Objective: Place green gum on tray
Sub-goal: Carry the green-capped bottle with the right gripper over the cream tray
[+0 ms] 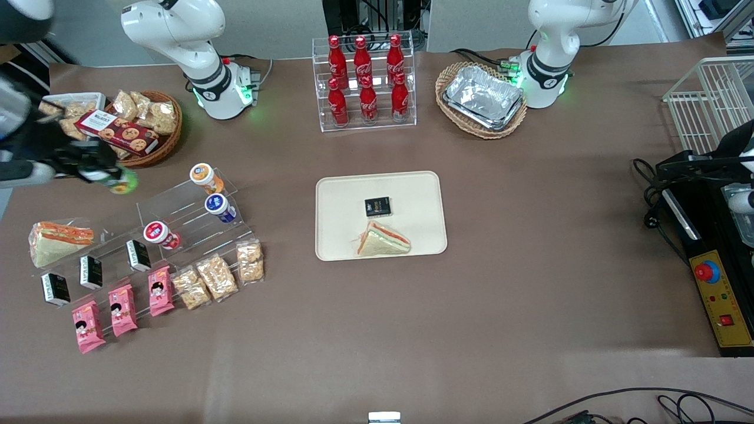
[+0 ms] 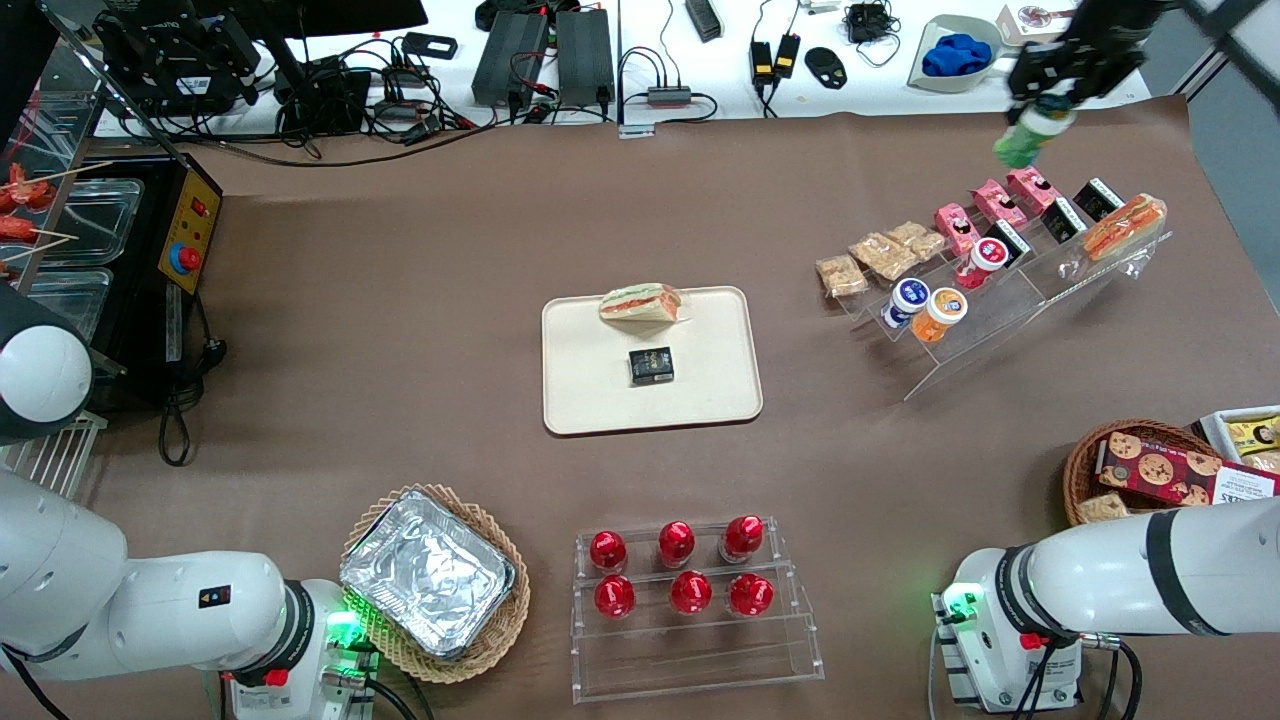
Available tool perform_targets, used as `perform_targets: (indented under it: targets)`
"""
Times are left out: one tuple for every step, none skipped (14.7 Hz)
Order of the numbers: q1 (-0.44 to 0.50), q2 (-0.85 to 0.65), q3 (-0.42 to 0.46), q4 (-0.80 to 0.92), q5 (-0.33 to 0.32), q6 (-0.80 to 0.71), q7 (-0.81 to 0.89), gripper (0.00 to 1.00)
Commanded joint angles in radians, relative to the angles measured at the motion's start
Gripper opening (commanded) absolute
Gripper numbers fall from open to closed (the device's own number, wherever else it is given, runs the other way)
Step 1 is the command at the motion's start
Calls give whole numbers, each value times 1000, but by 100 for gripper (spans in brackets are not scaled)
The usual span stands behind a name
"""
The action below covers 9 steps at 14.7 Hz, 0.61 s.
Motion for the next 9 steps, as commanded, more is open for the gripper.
perform_targets:
  targets:
    - [140,31,8,44,20,-35,244,19]
    - [180,41,8,42,22,-24,309,19]
    - [220,57,8,42,25,-13,370,19]
    - [254,66,8,39,37,2,427,19]
    - [278,72,8,31,43,22,475,19]
    - [309,81,8,15,43,48,519,19]
    - [339,83,8,-13,42,83,556,19]
    - [360,84,8,-50,42,124,590,19]
    - [383,84,8,-96,40,175,620,19]
